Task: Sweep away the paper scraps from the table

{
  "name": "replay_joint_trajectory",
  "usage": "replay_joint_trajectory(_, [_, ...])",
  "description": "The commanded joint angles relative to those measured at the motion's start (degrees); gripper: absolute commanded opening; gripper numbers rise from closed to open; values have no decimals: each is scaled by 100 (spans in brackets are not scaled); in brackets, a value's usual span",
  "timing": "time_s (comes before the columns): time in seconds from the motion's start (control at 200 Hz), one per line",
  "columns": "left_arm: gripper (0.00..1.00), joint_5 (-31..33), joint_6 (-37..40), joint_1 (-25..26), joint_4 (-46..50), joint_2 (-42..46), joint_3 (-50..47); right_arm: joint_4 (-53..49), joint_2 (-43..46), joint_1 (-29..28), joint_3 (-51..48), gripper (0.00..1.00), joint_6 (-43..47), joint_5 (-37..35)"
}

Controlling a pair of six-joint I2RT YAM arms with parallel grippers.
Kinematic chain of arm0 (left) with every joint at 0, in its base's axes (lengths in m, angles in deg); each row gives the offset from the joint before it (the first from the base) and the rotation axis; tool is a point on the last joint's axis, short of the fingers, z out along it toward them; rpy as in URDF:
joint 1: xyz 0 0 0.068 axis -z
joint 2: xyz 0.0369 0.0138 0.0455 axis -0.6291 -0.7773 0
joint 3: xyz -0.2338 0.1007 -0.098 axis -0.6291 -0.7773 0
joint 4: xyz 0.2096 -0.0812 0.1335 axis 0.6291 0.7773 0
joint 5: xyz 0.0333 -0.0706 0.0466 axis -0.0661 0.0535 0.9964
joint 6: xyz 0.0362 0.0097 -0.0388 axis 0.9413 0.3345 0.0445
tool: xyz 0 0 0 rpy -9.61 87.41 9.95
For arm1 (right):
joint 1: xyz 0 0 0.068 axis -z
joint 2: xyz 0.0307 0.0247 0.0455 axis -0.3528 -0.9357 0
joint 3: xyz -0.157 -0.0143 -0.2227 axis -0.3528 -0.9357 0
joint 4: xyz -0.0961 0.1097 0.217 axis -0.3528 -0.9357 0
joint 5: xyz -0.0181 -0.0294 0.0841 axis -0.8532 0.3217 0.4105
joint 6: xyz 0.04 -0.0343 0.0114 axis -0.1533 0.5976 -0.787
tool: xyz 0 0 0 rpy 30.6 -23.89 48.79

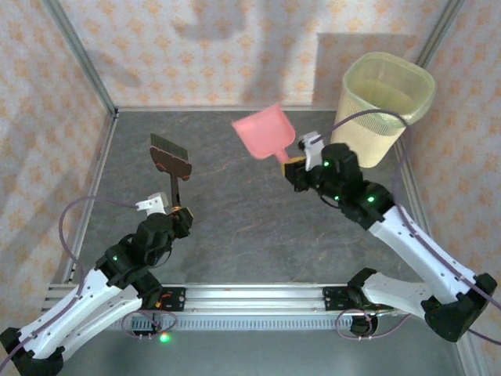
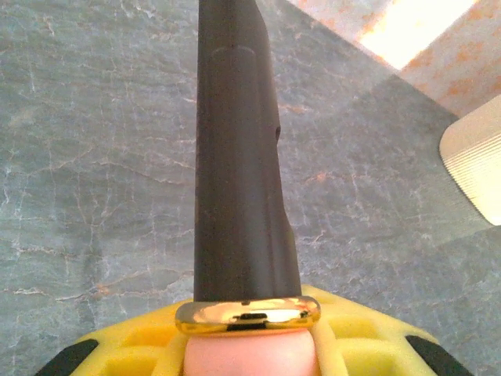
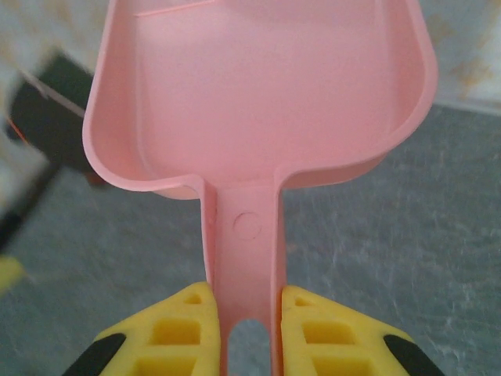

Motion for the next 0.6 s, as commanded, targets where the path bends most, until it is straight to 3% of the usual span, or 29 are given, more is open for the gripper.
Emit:
replay_joint_trajectory(0.0, [0,313,-3,-42,-232,97,-65,736,-63,-98,-538,0,553,-376])
replay_joint_trajectory(0.17, [0,-58,107,-43,-557,-224,-81,1222,-420,-98,-1316,0,379,-517])
replay_joint_trajectory(0.39, [0,-1110,271,-40,-1320,-1026,-68,1754,-994,-74,-1829,3,22,-904])
replay_joint_trajectory(0.595, [0,-1994,387,-63,-1820,-1587,18,2267,-1384,410,-2150,7,-425,-916])
